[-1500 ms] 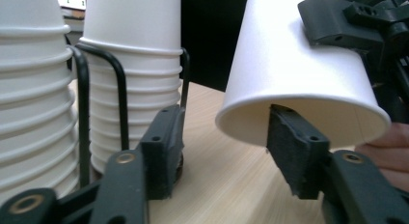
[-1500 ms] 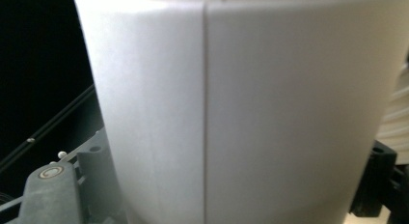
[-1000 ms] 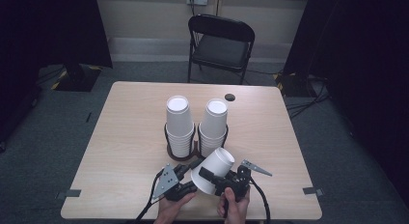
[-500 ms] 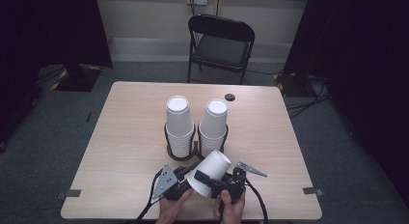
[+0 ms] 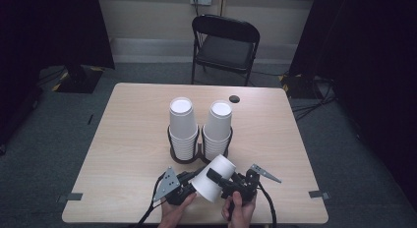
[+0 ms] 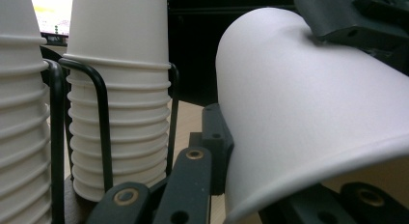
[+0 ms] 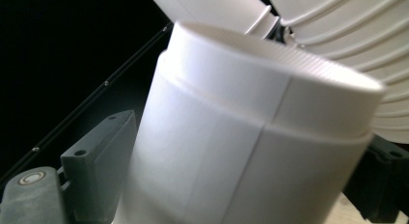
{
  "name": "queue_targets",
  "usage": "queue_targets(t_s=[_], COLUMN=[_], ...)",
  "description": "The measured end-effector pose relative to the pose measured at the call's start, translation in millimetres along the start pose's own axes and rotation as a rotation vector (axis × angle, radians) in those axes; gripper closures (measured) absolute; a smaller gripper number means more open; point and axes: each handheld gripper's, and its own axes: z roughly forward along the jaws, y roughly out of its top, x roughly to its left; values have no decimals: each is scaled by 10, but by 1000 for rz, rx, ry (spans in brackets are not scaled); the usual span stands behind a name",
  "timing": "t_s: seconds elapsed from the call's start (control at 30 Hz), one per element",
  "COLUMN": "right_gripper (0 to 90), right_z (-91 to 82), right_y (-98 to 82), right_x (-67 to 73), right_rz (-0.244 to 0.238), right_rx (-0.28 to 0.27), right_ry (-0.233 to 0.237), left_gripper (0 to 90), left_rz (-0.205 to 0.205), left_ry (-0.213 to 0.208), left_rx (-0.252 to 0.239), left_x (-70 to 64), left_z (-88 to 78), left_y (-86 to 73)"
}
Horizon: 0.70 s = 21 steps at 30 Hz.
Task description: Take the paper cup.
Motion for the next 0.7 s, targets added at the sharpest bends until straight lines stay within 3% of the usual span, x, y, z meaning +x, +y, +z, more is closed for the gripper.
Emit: queue_targets(t_s=[0.37,0.4,0.7], right_gripper=[100,112,129], right_z=[-33,-41,-54], right_y=[74,94,164], right_x=[-23,-24,-40], right_rz=[-30,-32,-102], right_rx=[-28,-29,-23], right_ry=[-15,-17,-45], left_gripper=[863,863,863], left_rz=[-19,-36,-40], left_ry=[-39,-63,-79], left_rx=[60,78,143], left_x=[48,67,131], left_z=[-61,-66,-113], left_y=[50,65,88])
